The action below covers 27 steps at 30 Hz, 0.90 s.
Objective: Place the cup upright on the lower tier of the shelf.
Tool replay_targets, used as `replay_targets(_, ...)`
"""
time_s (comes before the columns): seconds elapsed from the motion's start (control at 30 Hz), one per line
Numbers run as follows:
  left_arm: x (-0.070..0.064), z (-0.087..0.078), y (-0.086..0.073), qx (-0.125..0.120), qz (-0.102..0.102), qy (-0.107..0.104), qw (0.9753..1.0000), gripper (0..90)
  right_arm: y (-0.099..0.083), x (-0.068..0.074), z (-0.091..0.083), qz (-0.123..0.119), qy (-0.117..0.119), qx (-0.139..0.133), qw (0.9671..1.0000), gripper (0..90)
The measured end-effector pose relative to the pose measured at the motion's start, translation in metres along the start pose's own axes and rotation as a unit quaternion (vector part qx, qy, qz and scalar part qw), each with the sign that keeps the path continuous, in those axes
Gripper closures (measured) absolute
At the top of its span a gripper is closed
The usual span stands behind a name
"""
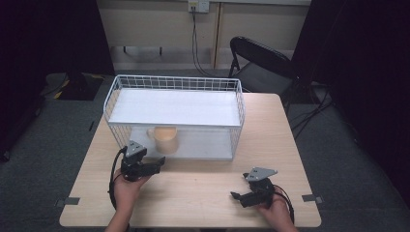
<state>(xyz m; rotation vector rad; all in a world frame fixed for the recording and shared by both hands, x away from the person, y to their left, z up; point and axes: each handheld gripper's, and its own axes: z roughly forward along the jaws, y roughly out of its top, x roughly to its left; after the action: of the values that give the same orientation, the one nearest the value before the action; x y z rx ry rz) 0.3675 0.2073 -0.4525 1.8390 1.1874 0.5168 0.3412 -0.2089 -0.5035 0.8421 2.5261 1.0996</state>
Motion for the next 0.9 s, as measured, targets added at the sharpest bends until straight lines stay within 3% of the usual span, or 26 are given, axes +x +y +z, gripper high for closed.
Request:
replay_targets(0.4,0.009,-0.011,-0.007,0.006,0.008,-0.016,0.9998,18.3,0.0,0.0,0.0,0.0,0.0,0.0,1.0,12.9)
replay_targets(0.5,0.01,-0.015,-0.009,0.003,0.017,-0.018,0.9997,18.4,0.0,0.0,0.0,0.0,0.0,0.0,1.0,12.9)
replay_targets(0.9,0.02,-0.03,-0.018,-0.003,0.022,-0.035,0.9991,18.8,0.0,0.0,0.0,0.0,0.0,0.0,1.0,12.9)
